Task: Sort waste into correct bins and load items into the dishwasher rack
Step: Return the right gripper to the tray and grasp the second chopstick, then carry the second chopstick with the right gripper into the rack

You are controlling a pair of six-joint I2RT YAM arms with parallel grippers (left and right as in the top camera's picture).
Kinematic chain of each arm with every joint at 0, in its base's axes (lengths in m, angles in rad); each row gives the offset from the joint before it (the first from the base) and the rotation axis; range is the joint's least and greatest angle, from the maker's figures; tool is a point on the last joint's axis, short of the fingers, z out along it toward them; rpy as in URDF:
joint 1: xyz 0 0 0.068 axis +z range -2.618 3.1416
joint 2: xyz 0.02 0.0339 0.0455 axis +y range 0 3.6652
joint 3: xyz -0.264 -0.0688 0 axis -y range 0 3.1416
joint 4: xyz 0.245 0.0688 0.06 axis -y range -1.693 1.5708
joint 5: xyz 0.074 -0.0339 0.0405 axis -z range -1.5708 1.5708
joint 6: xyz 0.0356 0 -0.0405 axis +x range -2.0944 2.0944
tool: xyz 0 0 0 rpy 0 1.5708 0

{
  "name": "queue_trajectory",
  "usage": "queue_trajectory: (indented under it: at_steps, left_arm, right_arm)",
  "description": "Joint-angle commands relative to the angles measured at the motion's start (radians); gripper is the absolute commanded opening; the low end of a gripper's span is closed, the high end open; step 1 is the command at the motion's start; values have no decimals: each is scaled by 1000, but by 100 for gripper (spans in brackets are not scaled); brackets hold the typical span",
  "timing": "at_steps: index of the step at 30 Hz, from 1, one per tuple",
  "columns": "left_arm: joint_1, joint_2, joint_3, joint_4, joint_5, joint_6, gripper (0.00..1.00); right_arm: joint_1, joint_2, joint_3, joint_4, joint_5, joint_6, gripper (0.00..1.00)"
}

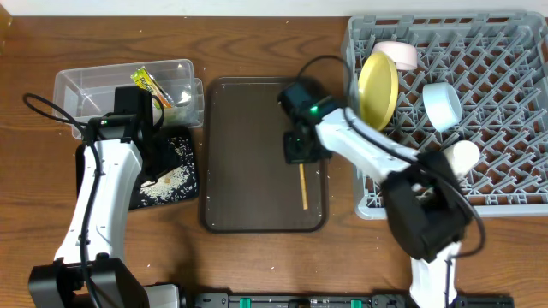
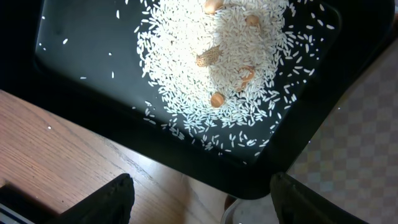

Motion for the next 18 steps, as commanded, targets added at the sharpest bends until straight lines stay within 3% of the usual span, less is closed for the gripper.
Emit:
queue_trajectory:
  at_steps: [1, 10, 18]
  left_arm:
    - [5, -12, 1, -6, -8, -8, 73]
    - [5, -12, 1, -6, -9, -8, 73]
    - [5, -12, 1, -5, -8, -8, 73]
  right_arm:
    - [-47, -184, 46, -26, 4, -163, 1]
    - [-235, -481, 46, -132, 4, -348, 1]
    - [-468, -546, 45, -218, 4, -450, 1]
